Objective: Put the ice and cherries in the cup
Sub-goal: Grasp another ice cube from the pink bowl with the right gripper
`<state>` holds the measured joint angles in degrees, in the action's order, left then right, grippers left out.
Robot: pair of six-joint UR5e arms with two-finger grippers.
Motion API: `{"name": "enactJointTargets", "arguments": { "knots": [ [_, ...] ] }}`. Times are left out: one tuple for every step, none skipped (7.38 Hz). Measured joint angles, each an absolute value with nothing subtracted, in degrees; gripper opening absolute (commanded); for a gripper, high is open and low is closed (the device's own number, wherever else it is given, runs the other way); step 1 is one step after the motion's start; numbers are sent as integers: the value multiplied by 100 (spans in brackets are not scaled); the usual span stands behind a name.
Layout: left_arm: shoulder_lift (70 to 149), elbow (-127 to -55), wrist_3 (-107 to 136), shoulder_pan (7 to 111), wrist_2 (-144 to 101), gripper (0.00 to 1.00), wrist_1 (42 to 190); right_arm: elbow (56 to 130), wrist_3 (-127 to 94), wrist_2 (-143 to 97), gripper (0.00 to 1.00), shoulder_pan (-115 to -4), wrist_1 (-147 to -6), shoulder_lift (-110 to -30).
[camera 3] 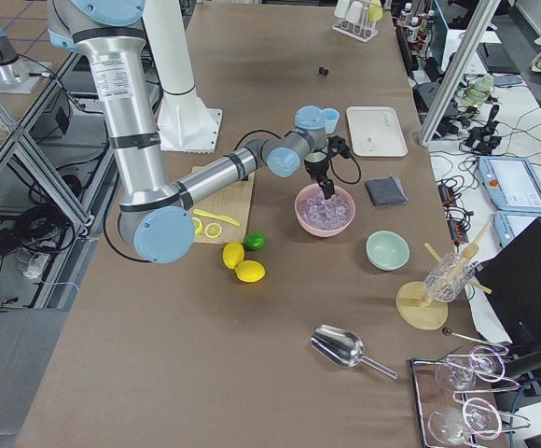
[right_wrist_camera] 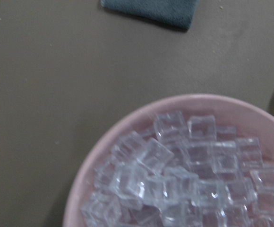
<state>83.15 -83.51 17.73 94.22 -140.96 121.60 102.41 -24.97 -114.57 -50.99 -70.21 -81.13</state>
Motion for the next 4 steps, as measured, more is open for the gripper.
{"name": "enactJointTargets", "arguments": {
  "knots": [
    [8307, -8348, 1777, 9423, -14109, 98, 12201, 10223, -2451, -11498, 98, -5130, -6982, -8289],
    [8284, -8351, 1781, 9426, -14145, 98, 12264, 10136, -2433, -11498, 97, -5122, -6973, -8322],
    [8233, -8366, 1783, 9429, -14184, 98, 12326, 9977, -2423, -11493, 92, -5104, -6957, -8263],
    [8185, -8392, 1784, 9430, -14204, 98, 12372, 9834, -2419, -11497, 84, -5095, -6939, -8205]
  ]
}}
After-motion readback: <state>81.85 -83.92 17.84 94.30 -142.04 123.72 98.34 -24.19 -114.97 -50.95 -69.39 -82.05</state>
